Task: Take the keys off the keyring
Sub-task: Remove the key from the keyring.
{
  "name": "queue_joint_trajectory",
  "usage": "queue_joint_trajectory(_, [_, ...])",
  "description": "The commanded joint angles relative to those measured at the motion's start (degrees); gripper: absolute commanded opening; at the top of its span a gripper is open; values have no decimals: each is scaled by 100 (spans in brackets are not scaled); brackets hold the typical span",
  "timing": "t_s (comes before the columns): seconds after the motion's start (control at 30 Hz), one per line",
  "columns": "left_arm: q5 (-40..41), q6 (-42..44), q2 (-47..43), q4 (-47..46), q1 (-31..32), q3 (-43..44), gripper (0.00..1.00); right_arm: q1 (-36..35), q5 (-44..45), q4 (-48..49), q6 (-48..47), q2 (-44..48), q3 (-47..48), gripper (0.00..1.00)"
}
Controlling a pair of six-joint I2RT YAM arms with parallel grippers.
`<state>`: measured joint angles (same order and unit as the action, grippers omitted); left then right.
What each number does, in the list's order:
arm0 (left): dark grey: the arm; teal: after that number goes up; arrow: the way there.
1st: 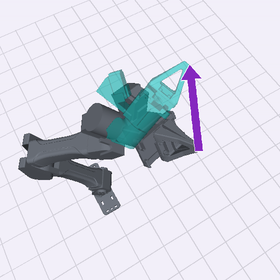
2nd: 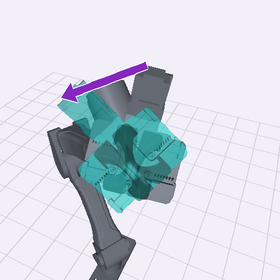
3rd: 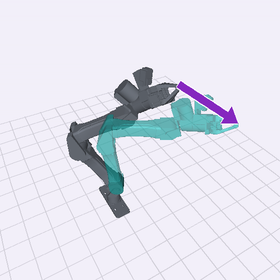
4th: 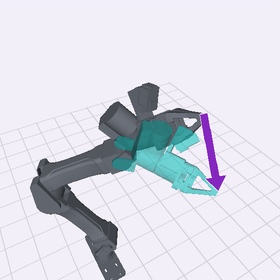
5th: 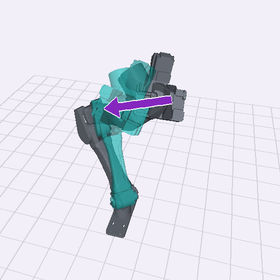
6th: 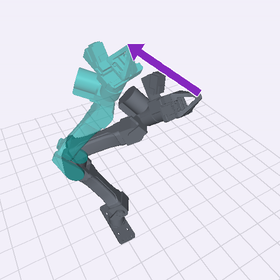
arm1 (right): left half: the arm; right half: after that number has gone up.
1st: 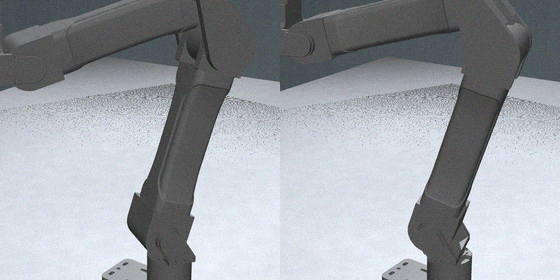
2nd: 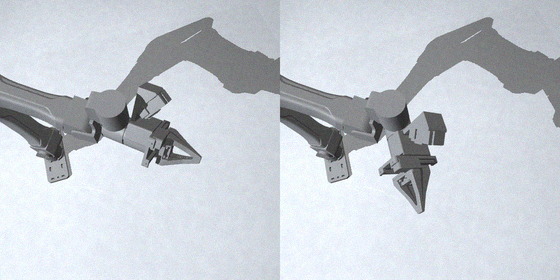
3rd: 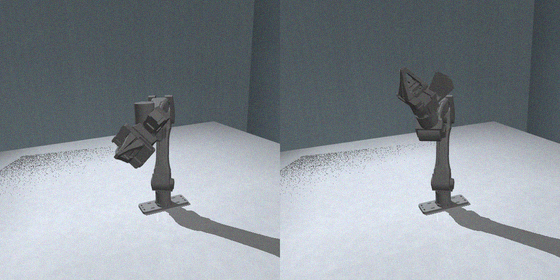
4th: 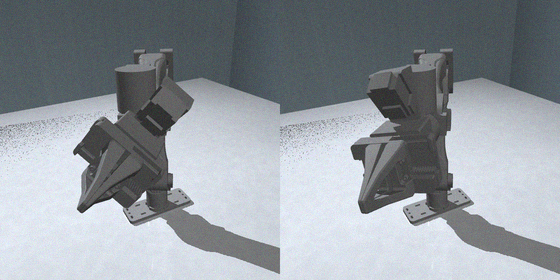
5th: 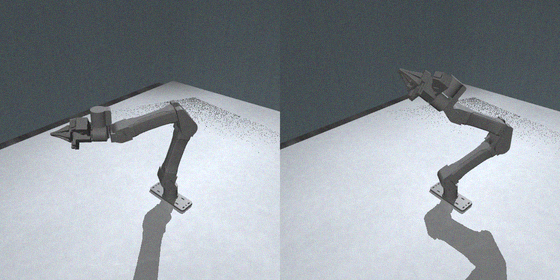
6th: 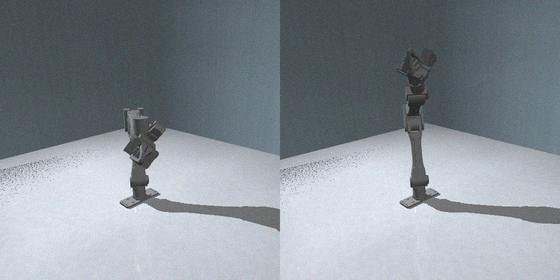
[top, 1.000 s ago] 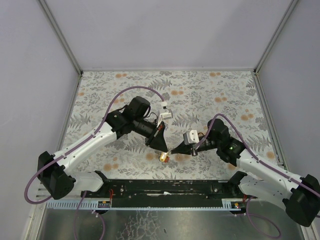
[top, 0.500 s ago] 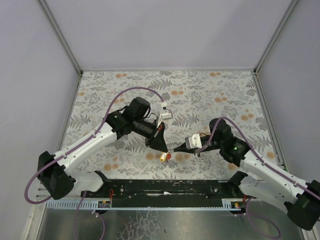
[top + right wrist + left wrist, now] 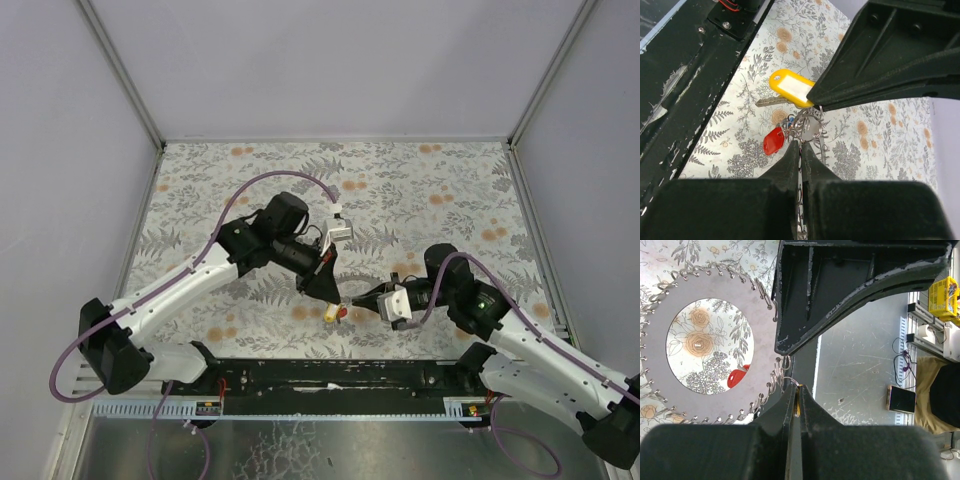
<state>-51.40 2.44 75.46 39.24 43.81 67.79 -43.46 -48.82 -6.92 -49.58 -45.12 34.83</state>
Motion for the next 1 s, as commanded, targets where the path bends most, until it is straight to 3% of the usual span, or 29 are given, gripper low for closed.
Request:
queue_joint_trajectory(0.0, [-35,68,64,134,38,218,0,-193,202,64,-691,194,4,0])
queue_joint_trajectory(0.33, [-700,-262,69,22,33,351,0,-198,379,617,381,76,-90,2])
queue_joint_trajectory(0.53, [-880,-1033,60,-487,33,-20,0,-198,523,651,850,108,-65,15])
queue_joint_trajectory(0.8, [-157,-2138,-111,-1485,29,-709,0,40,700,72,1017,344,33,36])
queue_joint_trajectory(0.97, [313,-3023,-261,-2436,26,-1053,0,234,749,-407,1274,475,213,39])
